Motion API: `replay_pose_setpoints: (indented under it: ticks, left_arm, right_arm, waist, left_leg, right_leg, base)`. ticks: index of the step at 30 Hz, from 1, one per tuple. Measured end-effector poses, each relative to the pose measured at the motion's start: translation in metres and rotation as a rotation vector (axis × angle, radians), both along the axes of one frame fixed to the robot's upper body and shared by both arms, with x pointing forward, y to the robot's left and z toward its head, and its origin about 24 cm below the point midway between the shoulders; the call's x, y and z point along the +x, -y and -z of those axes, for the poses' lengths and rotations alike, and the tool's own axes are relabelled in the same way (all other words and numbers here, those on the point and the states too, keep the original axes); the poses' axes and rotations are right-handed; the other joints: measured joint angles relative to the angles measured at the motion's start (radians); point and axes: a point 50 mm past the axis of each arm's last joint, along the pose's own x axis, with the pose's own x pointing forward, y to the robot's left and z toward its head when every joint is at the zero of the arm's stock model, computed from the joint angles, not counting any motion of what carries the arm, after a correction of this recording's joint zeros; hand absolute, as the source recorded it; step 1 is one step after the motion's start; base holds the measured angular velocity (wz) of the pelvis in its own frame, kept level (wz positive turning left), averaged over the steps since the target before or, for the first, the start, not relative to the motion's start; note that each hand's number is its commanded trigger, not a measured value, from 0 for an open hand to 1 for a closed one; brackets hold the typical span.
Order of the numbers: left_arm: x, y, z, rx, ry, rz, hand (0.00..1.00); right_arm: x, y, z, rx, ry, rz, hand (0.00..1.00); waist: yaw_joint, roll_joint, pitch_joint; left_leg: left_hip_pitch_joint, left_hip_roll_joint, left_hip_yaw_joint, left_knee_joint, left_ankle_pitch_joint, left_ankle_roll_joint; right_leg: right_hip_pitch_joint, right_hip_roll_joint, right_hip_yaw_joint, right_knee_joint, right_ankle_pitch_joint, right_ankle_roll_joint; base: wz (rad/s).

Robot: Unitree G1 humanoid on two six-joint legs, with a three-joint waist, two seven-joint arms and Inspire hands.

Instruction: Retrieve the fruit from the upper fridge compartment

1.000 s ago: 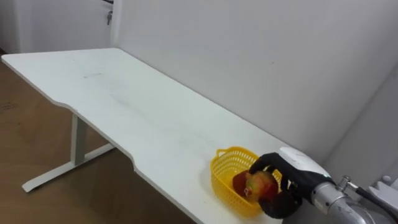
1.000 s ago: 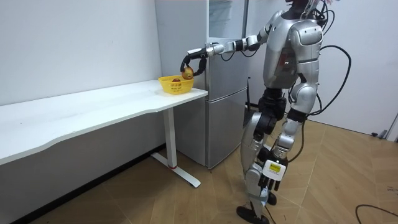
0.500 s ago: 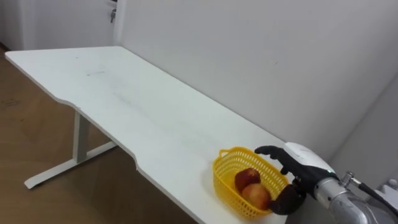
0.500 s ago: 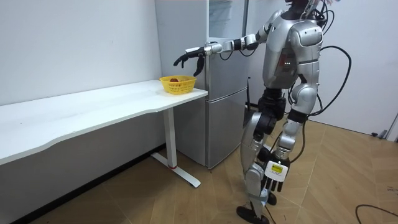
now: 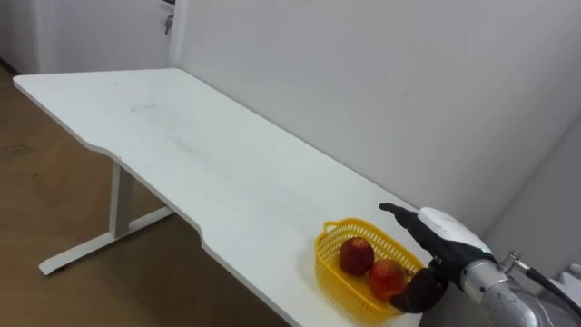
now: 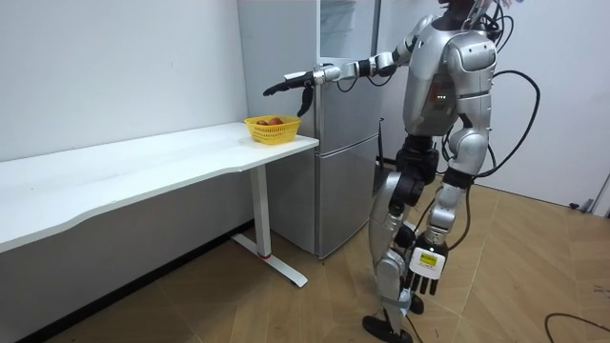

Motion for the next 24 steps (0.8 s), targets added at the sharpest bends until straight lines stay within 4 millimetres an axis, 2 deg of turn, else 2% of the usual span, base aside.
replay_pose_setpoints:
  ticks: [3,8,17,21,24]
  left_arm:
    - [-0.0011,-0.0002,-0.0001,0.002,-0.006,0.007,0.00]
    - [-0.0019,-0.0003,-0.0001,0.005,-0.014,0.022,0.00]
    - [-0.0022,0.0004,-0.0001,0.008,-0.009,0.024,0.00]
    - [-0.0001,0.0007,-0.0007,0.008,0.004,0.030,0.00]
    - [0.0000,0.0019,-0.0007,0.004,0.010,0.032,0.00]
  right_arm:
    - [0.0000,-0.0001,-0.0001,0.000,0.000,-0.001,0.00]
    - [0.0000,-0.0003,-0.0002,0.016,0.000,-0.001,0.00]
    - [0.0001,-0.0010,-0.0012,0.130,-0.009,0.014,0.00]
    - [0.0001,-0.0027,-0.0033,0.180,-0.008,0.013,0.00]
    - [0.0005,-0.0016,-0.0048,0.203,-0.005,0.019,0.00]
  waist:
    - [0.000,0.004,-0.0026]
    - [0.001,0.015,-0.0132]
    - [-0.004,0.022,-0.0101]
    - [-0.008,0.029,-0.0047]
    - [-0.012,0.034,-0.0052]
  left_leg:
    - [0.000,0.000,0.000,0.001,0.000,0.000]
    - [0.002,0.000,0.002,0.001,0.000,0.000]
    - [0.015,0.003,0.011,0.000,-0.001,0.001]
    - [0.019,0.002,0.020,0.000,-0.002,0.002]
    - [0.020,0.003,0.025,0.001,-0.003,0.004]
  right_leg:
    - [0.000,0.000,0.000,0.000,0.000,0.000]
    - [0.001,-0.001,-0.001,0.002,0.000,0.000]
    - [0.010,0.000,0.014,0.002,0.000,0.001]
    - [0.010,0.000,0.029,0.003,-0.001,0.003]
    - [0.009,0.000,0.035,0.003,-0.002,0.004]
  base:
    - [0.00]
    - [0.00]
    - [-0.03]
    - [-0.07]
    - [-0.05]
